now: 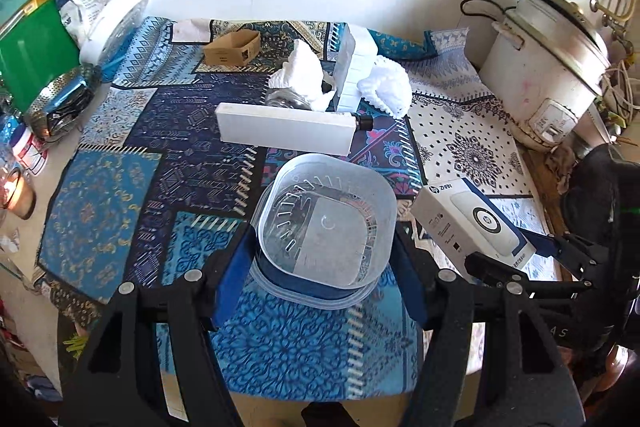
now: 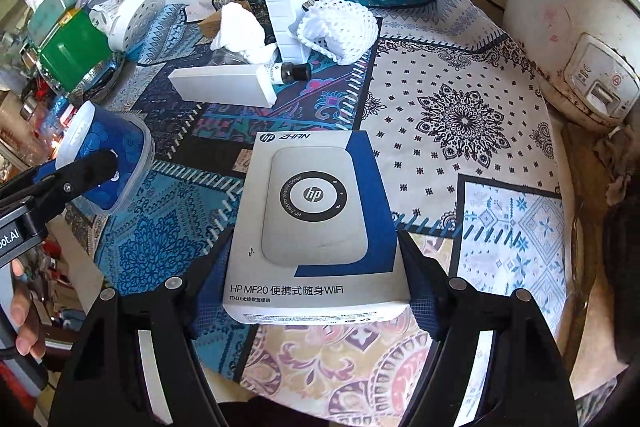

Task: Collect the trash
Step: 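Grasp the clear container with the left tool while the right tool grasps the HP box, then carry the container and HP box down over the floor trash bin with both tools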

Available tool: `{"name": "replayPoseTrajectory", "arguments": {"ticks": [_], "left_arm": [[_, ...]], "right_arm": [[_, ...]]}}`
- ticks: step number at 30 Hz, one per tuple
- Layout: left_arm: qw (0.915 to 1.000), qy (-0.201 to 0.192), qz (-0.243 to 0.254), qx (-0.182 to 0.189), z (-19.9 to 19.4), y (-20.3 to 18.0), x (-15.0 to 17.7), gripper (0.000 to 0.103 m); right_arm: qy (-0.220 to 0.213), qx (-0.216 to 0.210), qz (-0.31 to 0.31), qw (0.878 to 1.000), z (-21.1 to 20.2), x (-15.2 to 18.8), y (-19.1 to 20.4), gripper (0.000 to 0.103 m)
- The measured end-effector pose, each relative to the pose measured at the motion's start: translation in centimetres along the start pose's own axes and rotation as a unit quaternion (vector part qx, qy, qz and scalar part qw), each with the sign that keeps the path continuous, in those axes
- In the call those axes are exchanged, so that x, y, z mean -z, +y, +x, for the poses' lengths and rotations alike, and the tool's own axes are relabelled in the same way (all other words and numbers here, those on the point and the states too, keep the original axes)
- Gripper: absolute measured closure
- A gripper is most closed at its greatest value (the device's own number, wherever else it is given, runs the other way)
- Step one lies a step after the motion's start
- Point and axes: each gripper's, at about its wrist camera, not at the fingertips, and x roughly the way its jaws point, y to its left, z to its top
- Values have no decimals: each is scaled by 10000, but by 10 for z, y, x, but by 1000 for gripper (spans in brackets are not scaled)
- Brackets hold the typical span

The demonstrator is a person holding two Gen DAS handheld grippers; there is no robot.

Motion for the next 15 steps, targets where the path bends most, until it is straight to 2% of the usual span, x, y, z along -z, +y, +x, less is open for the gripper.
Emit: {"name": "replayPoseTrajectory", "arguments": {"ticks": [9,15], "left_arm": [[9996,-219,132,117,-65,26,57,38],[9995,-135,194,209,-102,54,111,38]], "right_arm": [[-390,104,59,9992,-51,51,64,29],[-433,91,159,9989,-67,101,110,29]]}}
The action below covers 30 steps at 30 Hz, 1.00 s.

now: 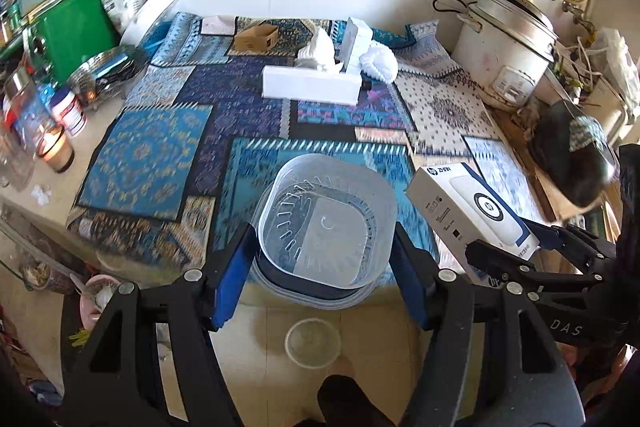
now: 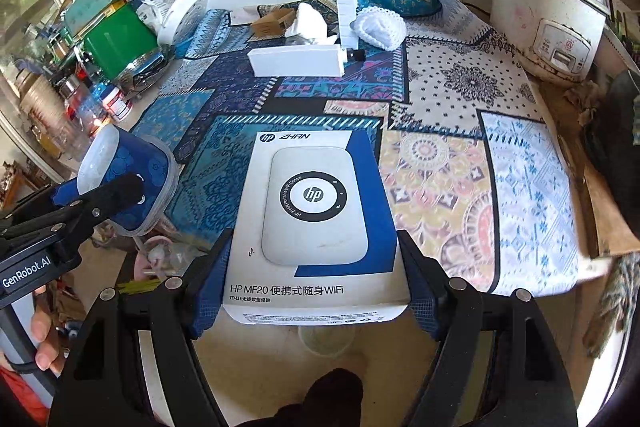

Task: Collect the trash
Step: 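Carry the container and HP box down over the floor trash bin with both tools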

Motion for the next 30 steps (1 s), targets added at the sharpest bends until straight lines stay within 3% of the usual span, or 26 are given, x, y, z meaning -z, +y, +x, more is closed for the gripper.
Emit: {"name": "replayPoseTrajectory", "arguments": {"ticks": [7,15,23,30], "left_arm": [[9994,321,93,-75,-15,19,65,38],[9955,935,-16,-117,18,26,126,38],[9886,1467,-199,-287,94,28,184,38],[9802,1874,-539,-357,193,40,248,38]], "right_arm": [[263,-119,149,9995,-2,64,35,29],[893,-261,331,9951,33,121,42,29],[1609,-253,383,9859,110,173,12,29],[2226,-174,391,9740,213,234,-27,29]]}}
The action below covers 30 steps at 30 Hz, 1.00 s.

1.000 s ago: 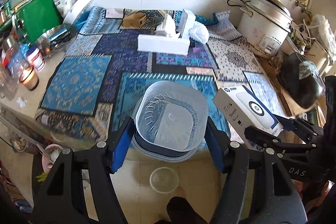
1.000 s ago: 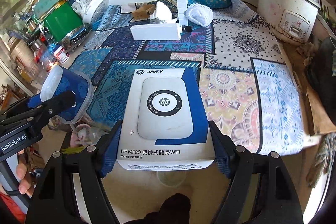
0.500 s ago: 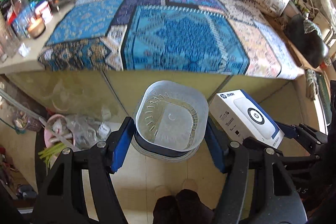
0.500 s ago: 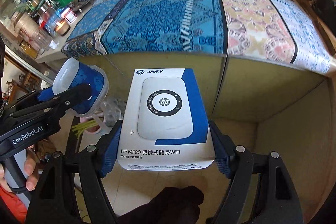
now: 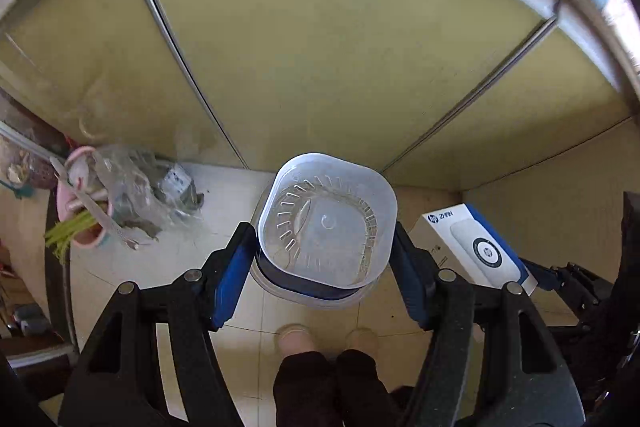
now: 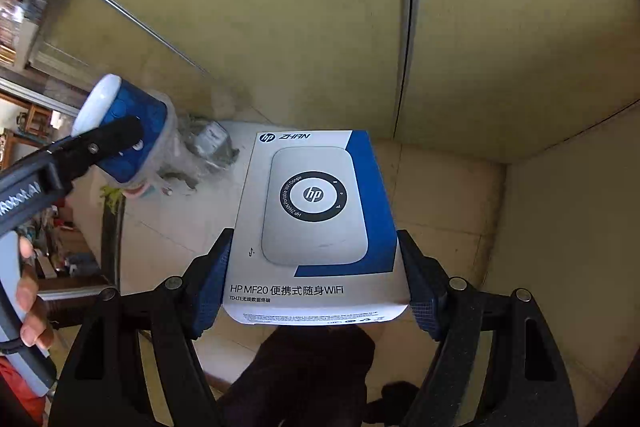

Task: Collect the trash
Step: 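Carry the container and HP box down over the floor trash bin with both tools, then open the left tool over the bin while the right tool releases the HP box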

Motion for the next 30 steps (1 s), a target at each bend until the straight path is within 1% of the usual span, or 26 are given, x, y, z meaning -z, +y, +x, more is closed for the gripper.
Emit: {"name": "replayPoseTrajectory", "arguments": {"ticks": [5,9,13,16,17,20,24,28,30], "left_arm": [[9996,264,-138,-5,89,15,15,38],[9983,479,-279,157,157,29,25,38],[9958,721,-413,388,220,39,34,38],[9944,841,-460,445,261,35,40,38],[9937,893,-485,476,275,36,42,38],[9916,1053,-515,543,312,40,47,38],[9894,1257,-467,559,357,40,52,38],[9868,1439,-439,593,380,36,54,37],[9850,1516,-484,662,387,35,54,38]], "right_arm": [[365,44,56,9993,96,-1,-25,29],[536,-3,34,9986,165,-3,-41,29],[700,-4,71,9975,225,-4,-51,29],[816,-74,-10,9966,260,-8,-53,29],[849,-146,-100,9962,270,-6,-55,29],[856,-143,-314,9957,292,-3,-58,29],[831,-139,-447,9954,308,1,-58,28],[885,-39,-505,9948,313,-4,-60,28],[961,-108,-480,9942,314,-1,-61,28]]}}
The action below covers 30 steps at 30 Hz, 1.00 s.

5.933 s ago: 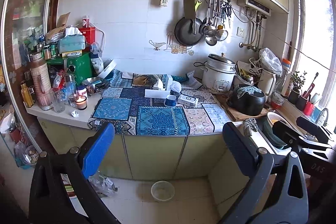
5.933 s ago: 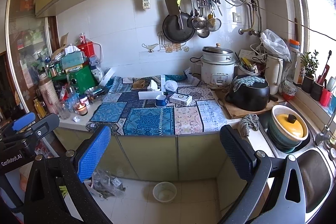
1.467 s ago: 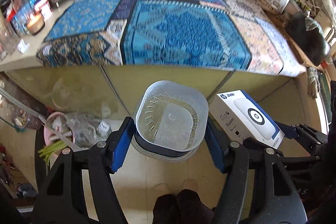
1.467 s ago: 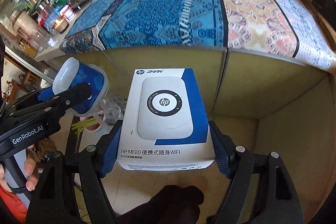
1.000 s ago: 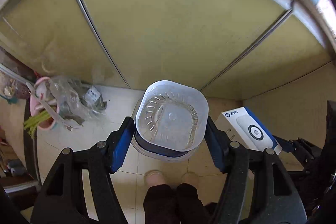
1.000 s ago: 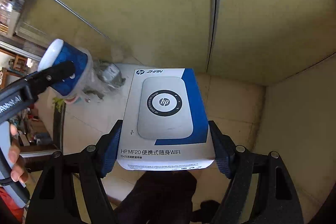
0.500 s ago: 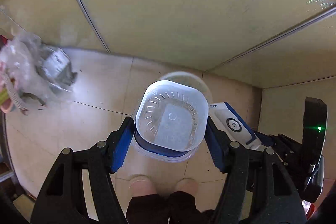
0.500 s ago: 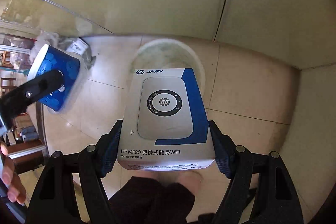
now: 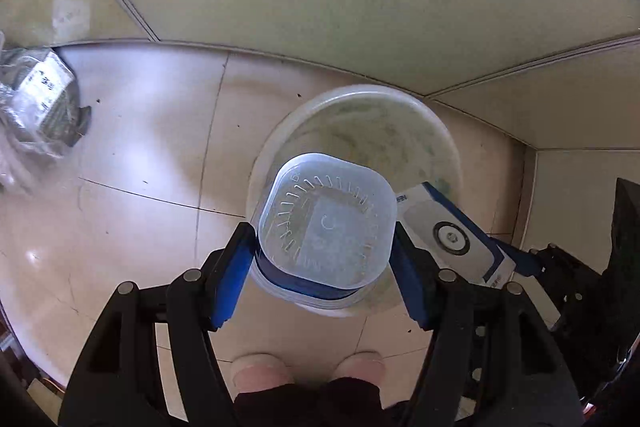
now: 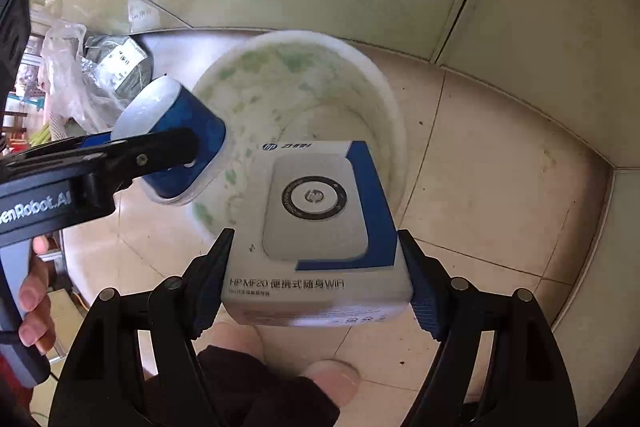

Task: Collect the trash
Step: 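Open the left tool over the bin while the right tool releases the HP box, then raise both tools back toward the counter items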

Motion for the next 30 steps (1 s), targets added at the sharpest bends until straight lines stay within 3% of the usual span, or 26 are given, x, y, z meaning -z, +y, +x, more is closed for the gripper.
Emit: {"name": "replayPoseTrajectory", "arguments": {"ticks": [7,11,17,23,30], "left_arm": [[9999,46,110,-117,9,-9,-5,37],[9999,80,29,89,9,-4,-6,30],[9999,-51,-130,-23,-9,2,-6,30],[9994,-161,-282,-85,-62,0,8,30],[9989,-399,-188,-180,-178,-20,37,30]], "right_arm": [[43,-35,-29,10000,-4,-1,-11,28],[-99,-16,-26,9999,-11,-3,-7,23],[-152,23,-45,9999,-22,-4,-6,21],[-297,8,201,9994,-71,4,4,21],[-701,128,408,9966,-188,16,28,21]]}}
